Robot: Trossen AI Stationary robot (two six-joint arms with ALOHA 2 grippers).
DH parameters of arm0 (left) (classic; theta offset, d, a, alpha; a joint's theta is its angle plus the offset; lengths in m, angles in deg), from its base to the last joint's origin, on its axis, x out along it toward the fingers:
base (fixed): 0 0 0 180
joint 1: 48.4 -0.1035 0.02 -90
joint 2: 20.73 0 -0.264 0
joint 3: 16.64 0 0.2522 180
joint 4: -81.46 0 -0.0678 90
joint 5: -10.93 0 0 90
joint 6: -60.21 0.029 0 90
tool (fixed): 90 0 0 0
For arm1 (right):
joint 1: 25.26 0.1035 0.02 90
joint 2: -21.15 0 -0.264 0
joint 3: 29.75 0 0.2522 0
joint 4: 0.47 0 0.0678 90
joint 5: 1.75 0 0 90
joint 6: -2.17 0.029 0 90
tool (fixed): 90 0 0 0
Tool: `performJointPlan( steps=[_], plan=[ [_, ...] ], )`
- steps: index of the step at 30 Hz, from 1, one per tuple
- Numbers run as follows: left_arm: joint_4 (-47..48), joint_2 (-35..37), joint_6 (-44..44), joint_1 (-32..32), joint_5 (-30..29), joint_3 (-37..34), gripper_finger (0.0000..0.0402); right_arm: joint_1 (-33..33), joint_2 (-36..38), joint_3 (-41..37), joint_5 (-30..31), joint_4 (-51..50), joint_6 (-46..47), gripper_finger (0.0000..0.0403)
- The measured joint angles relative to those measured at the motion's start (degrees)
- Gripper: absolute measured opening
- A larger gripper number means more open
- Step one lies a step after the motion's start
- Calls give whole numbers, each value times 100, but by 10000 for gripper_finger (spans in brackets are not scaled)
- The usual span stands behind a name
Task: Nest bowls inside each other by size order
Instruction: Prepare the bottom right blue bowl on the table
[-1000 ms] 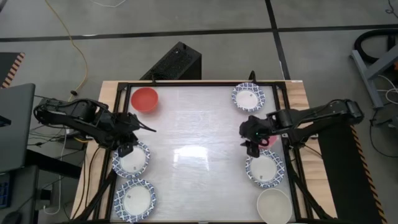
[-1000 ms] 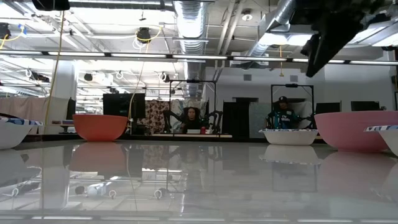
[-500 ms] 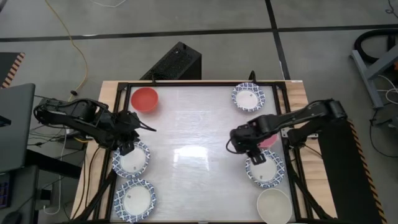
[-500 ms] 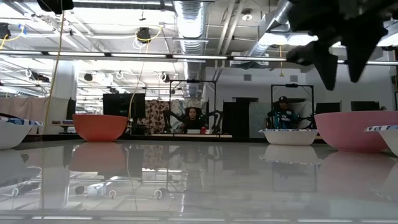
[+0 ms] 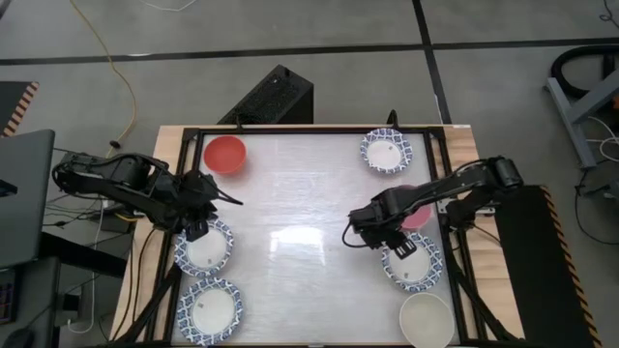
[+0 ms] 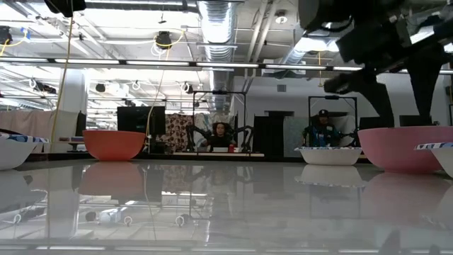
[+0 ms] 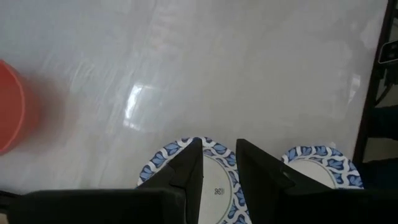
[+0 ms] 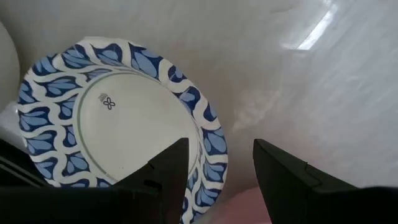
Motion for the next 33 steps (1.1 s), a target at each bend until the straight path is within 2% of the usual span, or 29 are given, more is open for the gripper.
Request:
performJointPlan(
  steps=[6,13,33],
  plan=[
    [-20,0,-72,-1,-24,0,85,0,-221,-4,-45,-56,36,200],
    [-197,-2,63,0,464,0,85,-20,-101,0,-87,-67,76,200],
    [-195,-2,-46,-2,457,0,85,37,-136,-497,-94,533,286,200]
  ],
)
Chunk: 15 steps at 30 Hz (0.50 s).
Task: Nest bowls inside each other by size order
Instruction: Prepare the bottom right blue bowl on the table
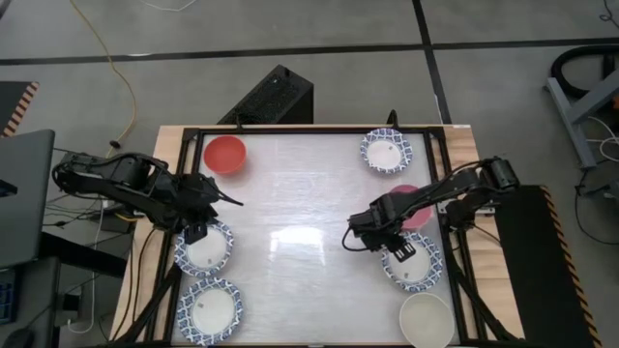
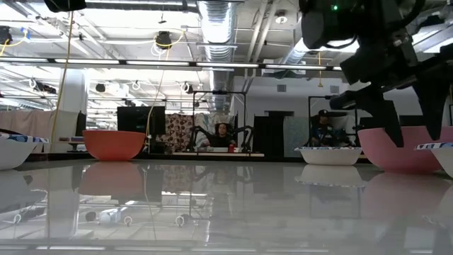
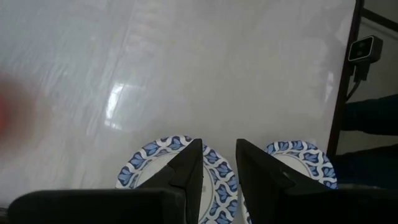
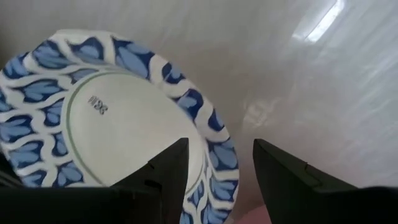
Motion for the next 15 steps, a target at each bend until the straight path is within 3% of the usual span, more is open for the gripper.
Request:
performJointPlan(
  steps=[9,15],
  plan=[
    [4,0,0,0,0,0,85,4,-2,-171,-2,83,50,197],
    [4,0,0,0,0,0,85,4,-2,-171,-2,199,28,149]
  ],
)
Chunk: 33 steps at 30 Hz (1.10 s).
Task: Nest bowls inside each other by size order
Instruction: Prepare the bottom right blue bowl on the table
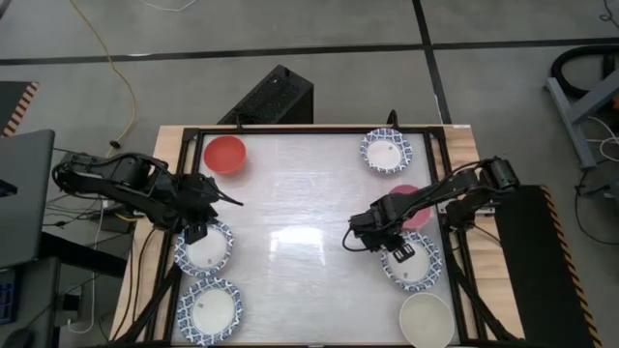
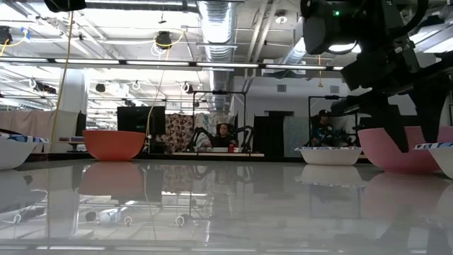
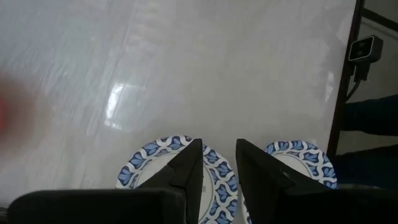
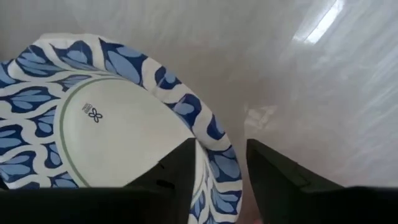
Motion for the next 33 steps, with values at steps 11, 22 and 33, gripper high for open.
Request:
performJointPlan(
  steps=[11,22,33],
  plan=[
    [0,0,28,0,-2,0,85,0,0,0,-9,-81,260,20],
    [0,0,-263,0,-3,0,85,-151,0,340,-9,-63,885,4],
    [305,2,-1047,0,-260,0,84,-876,0,1690,11,548,1336,1]
  ],
)
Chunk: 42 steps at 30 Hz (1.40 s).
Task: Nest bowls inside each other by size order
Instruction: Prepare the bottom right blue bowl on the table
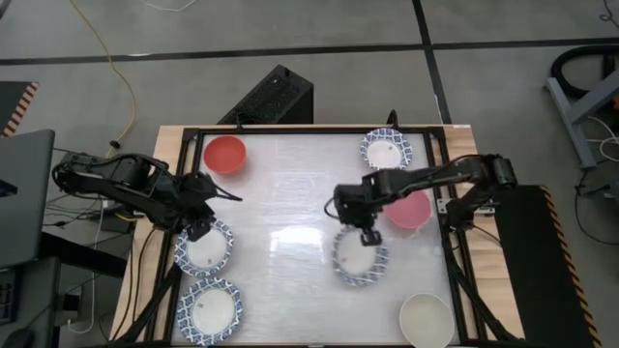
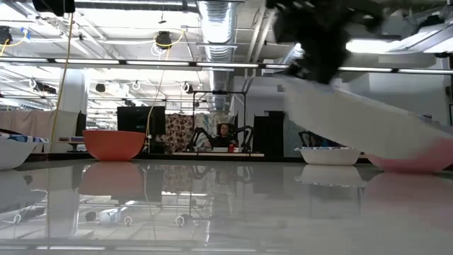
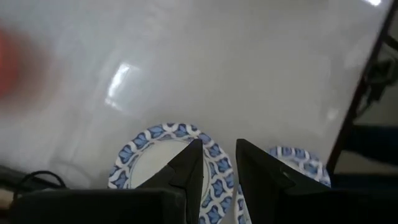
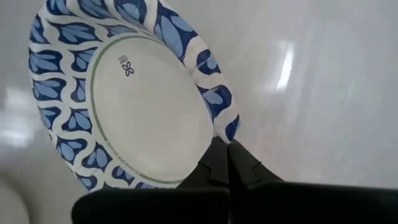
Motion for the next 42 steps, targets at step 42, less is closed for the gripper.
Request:
performJointPlan(
  steps=[42],
  plan=[
    [827,-2,-1326,0,-1033,0,127,-370,-308,885,555,497,2849,0]
  ],
)
